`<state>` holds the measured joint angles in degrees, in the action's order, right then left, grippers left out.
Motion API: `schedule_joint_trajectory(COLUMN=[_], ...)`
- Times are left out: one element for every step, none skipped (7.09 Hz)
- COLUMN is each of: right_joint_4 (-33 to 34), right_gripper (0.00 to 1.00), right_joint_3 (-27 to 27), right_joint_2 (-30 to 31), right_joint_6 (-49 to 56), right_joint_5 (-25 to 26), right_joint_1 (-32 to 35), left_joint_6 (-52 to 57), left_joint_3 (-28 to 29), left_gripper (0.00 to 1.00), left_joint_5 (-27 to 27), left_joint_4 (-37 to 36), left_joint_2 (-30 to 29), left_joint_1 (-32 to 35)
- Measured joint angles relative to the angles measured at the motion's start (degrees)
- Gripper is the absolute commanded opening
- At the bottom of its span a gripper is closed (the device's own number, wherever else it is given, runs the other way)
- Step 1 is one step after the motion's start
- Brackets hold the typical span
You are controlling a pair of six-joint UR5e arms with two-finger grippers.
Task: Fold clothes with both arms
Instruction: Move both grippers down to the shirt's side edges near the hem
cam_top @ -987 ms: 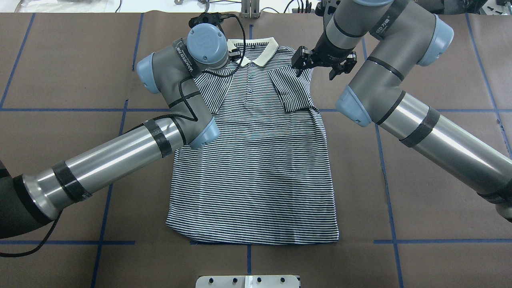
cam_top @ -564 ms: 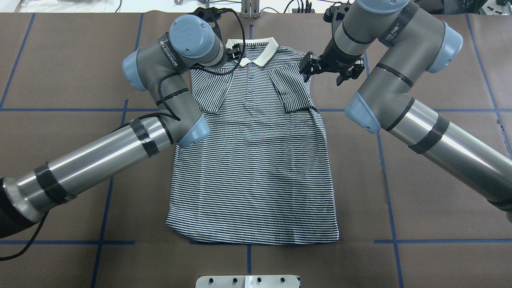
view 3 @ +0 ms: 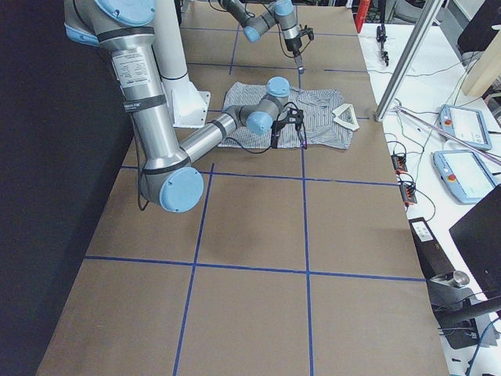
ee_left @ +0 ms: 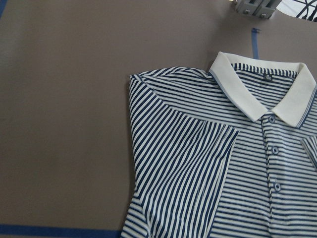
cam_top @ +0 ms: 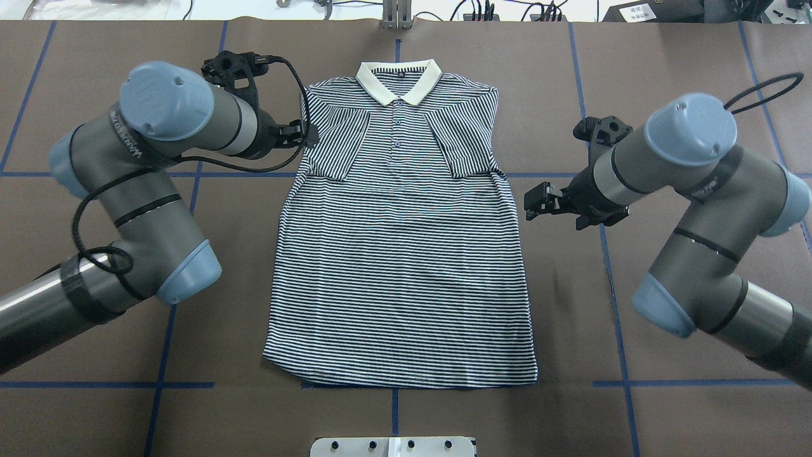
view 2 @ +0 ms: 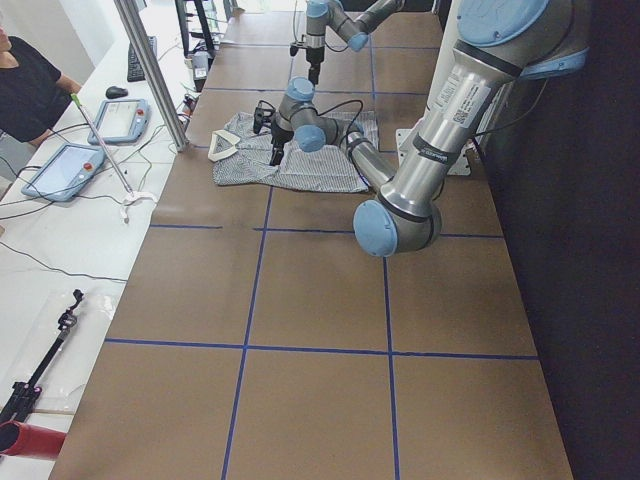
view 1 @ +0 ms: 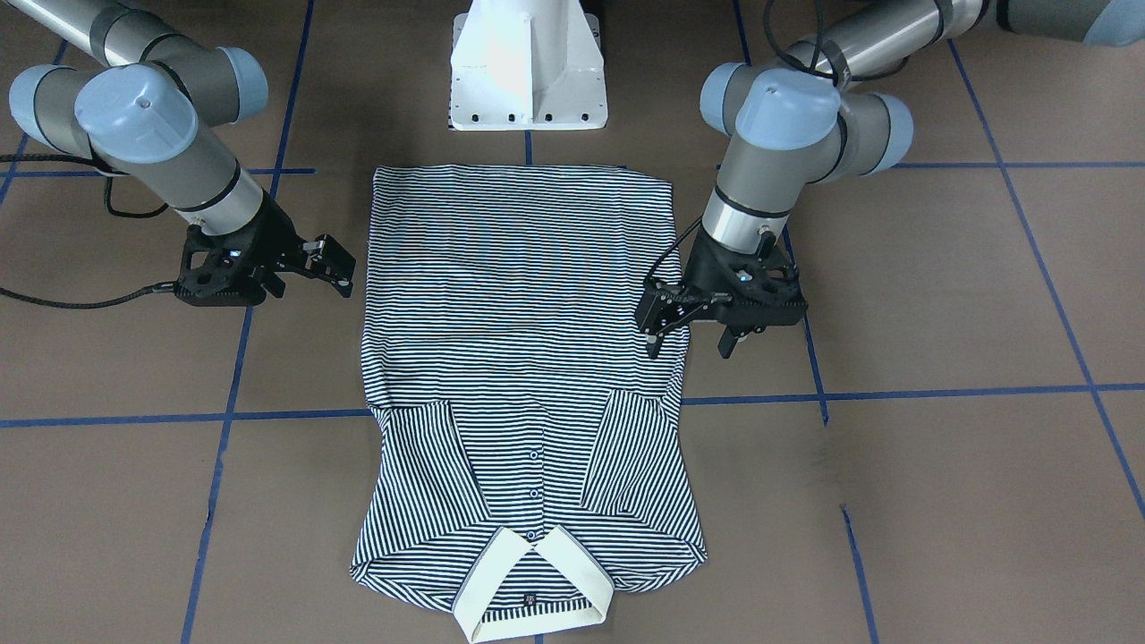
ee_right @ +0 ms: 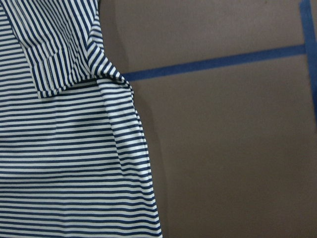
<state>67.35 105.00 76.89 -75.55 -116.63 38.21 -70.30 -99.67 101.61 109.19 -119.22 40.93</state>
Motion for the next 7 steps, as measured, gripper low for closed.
schedule_joint_trajectory(right_joint_4=[-3.6, -4.9, -5.3, -5.4, -5.2, -4.0, -2.1], right_gripper=[1.00, 1.00, 1.00, 1.00, 1.00, 1.00, 1.00], right_joint_3=[3.1, 5.8, 7.1, 7.6, 7.9, 8.2, 8.7], right_joint_2=[4.7, 8.3, 10.0, 10.5, 10.6, 10.2, 9.7], right_joint_6=[-6.0, -10.0, -13.2, -15.8, -17.7, -18.5, -18.9], right_joint_5=[5.3, 9.5, 12.8, 15.7, 17.8, 19.3, 20.0], right_joint_1=[-6.2, -11.5, -15.9, -19.6, -22.4, -24.1, -25.1], left_joint_6=[0.0, -0.1, -0.4, -0.6, -0.6, -0.6, -0.6], left_joint_3=[-5.5, -8.7, -10.0, -10.4, -10.6, -10.6, -10.7], left_gripper=[1.00, 1.00, 1.00, 1.00, 1.00, 1.00, 1.00], left_joint_5=[0.0, 0.0, -0.1, -0.2, -0.3, -0.4, -0.4], left_joint_4=[-1.4, -2.4, -2.9, -3.1, -3.5, -4.4, -5.1], left_joint_2=[3.2, 4.6, 4.9, 4.8, 4.7, 4.5, 4.2], left_joint_1=[-0.3, -0.6, -1.0, -1.4, -1.6, -1.7, -1.8])
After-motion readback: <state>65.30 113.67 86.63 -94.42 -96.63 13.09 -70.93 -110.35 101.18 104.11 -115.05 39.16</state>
